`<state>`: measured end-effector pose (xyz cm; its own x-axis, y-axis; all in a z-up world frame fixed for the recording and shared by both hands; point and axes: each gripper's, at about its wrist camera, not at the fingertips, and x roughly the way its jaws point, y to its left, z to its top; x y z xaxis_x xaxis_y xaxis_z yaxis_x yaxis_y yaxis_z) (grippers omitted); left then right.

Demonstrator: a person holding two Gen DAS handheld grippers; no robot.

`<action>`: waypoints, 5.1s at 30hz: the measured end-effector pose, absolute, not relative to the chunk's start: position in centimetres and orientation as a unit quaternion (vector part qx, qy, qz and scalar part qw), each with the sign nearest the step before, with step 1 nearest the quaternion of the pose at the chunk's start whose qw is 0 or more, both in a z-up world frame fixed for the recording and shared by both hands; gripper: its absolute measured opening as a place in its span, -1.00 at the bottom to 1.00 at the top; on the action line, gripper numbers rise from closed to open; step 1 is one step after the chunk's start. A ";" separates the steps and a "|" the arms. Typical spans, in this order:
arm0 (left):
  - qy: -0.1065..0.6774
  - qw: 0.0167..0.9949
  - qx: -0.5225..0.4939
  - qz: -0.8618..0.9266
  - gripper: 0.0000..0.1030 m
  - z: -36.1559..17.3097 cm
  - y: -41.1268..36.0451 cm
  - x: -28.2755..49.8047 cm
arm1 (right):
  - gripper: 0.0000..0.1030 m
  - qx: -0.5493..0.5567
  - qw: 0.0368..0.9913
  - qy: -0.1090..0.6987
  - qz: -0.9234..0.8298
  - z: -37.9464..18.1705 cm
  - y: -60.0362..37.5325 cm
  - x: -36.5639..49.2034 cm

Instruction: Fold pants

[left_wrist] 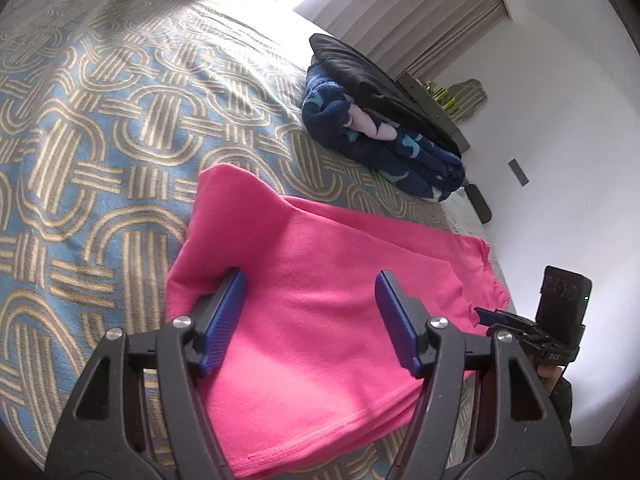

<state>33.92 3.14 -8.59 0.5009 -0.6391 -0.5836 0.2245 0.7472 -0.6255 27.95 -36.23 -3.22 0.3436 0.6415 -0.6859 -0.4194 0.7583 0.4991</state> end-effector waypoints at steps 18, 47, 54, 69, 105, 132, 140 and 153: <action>0.420 0.834 -0.246 -0.260 0.31 -8.7 3.0 33.8 | -0.13 0.123 0.805 0.472 0.337 -2.8 -35.7 27.2; 0.446 0.848 -0.200 -0.204 -0.18 -8.1 2.5 33.8 | -0.94 0.092 0.821 0.479 0.296 -3.1 -36.6 26.8; 0.446 0.851 -0.192 -0.201 -0.18 -8.1 2.3 33.8 | -0.99 0.059 0.803 0.506 0.308 -4.4 -37.6 25.9; 0.448 0.851 -0.186 -0.201 -0.17 -8.1 2.3 34.0 | -0.70 -0.069 0.817 0.462 0.338 -1.8 -34.3 25.9; 0.449 0.848 -0.191 -0.207 -0.17 -8.2 2.5 33.7 | -0.89 -0.117 0.759 0.486 0.417 -2.6 -32.7 27.3; 0.492 0.833 -0.105 -0.230 -0.06 -4.7 -3.4 33.3 | -0.64 -0.151 0.760 0.473 0.420 -2.1 -31.9 26.8; 0.503 0.828 -0.110 -0.221 -0.06 -6.3 -3.5 33.9 | -0.96 -0.183 0.751 0.473 0.423 -2.4 -31.6 26.0; 0.514 0.816 -0.128 -0.231 -0.06 -6.1 -3.0 34.2 | -0.97 -0.331 0.715 0.462 0.407 -3.1 -30.4 23.5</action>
<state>34.18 -2.99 -6.09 0.3652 -0.5084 -0.7799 0.2443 0.8607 -0.4467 23.49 -30.38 -3.10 0.2422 0.2761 -0.9301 -0.8880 0.4494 -0.0979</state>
